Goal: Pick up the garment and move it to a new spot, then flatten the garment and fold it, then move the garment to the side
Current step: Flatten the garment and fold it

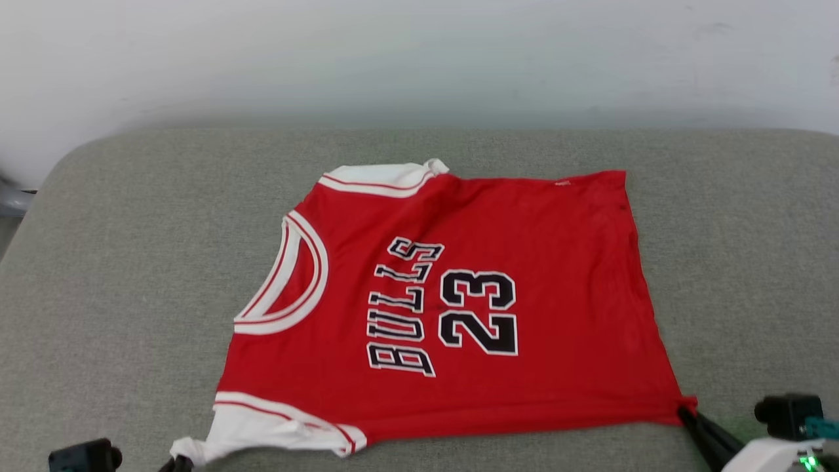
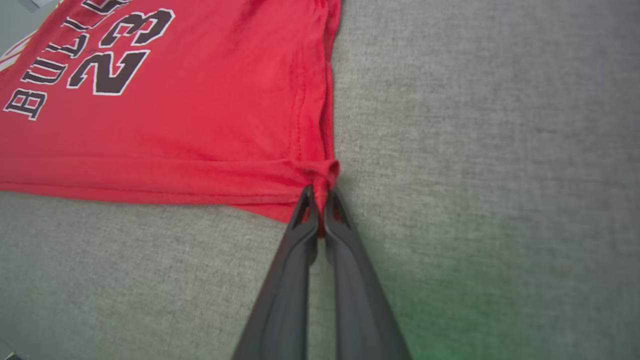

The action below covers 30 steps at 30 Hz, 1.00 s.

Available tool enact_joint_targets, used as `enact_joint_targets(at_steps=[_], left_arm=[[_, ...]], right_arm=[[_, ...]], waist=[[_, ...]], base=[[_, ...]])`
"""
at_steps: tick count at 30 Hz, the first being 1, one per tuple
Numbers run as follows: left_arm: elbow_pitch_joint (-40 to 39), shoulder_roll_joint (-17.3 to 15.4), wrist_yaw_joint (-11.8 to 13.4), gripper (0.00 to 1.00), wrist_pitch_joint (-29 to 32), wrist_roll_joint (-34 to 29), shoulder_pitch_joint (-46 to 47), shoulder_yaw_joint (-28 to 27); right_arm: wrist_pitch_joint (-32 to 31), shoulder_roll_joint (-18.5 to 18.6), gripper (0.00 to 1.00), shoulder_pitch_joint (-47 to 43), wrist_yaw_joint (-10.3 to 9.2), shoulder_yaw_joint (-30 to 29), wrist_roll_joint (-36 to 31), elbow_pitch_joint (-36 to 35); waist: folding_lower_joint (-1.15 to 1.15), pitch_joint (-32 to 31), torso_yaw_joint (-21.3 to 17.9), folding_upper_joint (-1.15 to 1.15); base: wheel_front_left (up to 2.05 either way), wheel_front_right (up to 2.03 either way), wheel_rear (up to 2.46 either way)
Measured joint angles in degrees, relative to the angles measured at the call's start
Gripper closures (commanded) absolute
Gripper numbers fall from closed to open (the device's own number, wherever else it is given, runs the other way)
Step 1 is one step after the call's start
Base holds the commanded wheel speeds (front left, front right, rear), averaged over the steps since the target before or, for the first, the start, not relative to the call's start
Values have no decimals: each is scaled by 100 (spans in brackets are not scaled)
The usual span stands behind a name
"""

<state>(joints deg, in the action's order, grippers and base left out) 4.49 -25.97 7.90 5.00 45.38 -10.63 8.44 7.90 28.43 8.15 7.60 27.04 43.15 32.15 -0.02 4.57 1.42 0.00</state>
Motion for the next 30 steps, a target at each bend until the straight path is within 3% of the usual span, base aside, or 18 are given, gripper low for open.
enact_joint_targets(at_steps=[5, 11, 20, 30], left_arm=[[-827, -111, 326, 100, 301, 118, -580, -105], [-1284, -198, 420, 100, 357, 11, -321, -103], [-927, -180, 135, 100, 320, -177, 1226, 115], [264, 159, -285, 100, 86, -165, 2302, 376]], right_arm=[[-293, -131, 100, -712, 3, -616, -322, -546], [-848, -359, 100, -1025, -2, -1423, -856, -1516], [-1462, -727, 100, -407, -4, -1994, -1523, -2270], [-1440, -892, 100, 413, -8, -1717, -1514, -1807]], waist=[[0, -18, 69, 0], [2, 105, 42, 0], [2, 626, -65, 0], [3, 1295, -142, 0]], base=[[0, 0, 0], [0, 0, 0], [0, 0, 0], [0, 0, 0]])
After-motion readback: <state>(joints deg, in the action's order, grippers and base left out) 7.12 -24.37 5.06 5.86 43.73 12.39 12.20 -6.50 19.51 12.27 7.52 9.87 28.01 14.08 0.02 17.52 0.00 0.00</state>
